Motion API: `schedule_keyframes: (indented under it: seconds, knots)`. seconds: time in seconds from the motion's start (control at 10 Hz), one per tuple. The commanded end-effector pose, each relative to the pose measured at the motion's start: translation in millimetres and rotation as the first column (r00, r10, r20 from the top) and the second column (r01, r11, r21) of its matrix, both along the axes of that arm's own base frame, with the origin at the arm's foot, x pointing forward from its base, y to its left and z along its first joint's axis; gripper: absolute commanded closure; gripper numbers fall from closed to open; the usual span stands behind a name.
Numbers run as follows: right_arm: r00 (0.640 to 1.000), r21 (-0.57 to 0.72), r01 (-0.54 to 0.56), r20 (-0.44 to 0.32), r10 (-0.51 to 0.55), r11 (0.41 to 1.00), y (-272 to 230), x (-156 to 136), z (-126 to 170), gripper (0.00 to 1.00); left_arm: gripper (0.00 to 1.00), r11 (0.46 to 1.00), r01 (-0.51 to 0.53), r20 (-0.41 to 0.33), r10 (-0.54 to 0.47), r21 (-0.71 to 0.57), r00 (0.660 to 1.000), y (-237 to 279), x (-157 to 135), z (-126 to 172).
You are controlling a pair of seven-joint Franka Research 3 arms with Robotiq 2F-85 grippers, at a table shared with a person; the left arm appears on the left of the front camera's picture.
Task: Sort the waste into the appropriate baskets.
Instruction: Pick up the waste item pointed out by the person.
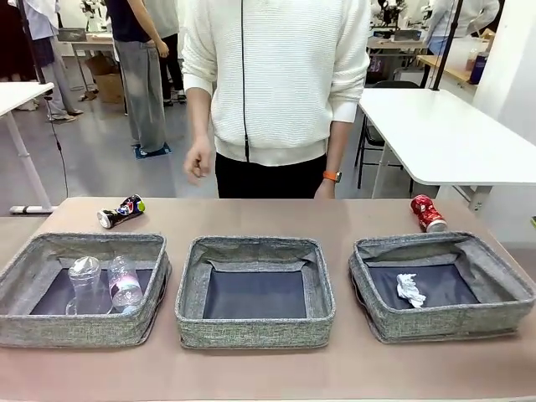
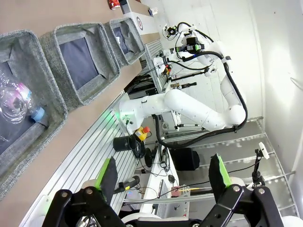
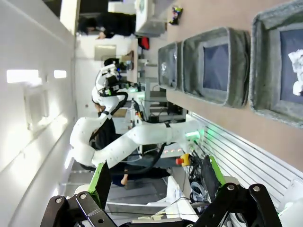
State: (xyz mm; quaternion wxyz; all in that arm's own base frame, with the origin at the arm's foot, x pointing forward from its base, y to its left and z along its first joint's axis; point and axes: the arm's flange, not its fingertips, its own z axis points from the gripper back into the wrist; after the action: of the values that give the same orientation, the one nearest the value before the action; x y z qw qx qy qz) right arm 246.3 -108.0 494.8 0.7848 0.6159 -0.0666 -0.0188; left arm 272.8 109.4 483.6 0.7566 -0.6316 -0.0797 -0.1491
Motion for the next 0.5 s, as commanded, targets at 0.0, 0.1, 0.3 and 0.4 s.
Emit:
schedule_keyframes:
  seconds: [0.0,0.1,0.3,0.4]
  knots:
    - [1.0,0.02,-0.006,0.02,0.006,1.0,-3.0,0.7,3.2,0.0,0.0,1.0,0.001,0.007,-0.001,-0.022,1.0,-0.7,-0.8,2.9]
    - [1.0,0.02,-0.006,0.02,0.006,1.0,-3.0,0.7,3.2,0.0,0.0,1.0,0.001,0.007,-0.001,-0.022,1.0,-0.7,-0.8,2.9]
    - [1.0,0.02,-0.006,0.02,0.006,1.0,-3.0,0.7,3.2,0.0,0.0,1.0,0.001,0.007,-0.001,-0.022,1.0,-0.7,-0.8,2.9]
    - [1.0,0.02,-0.006,0.02,0.006,1.0,-3.0,0.7,3.2,0.0,0.0,1.0,0.001,0.007,-0.001,-0.022,1.0,-0.7,-0.8,2.9]
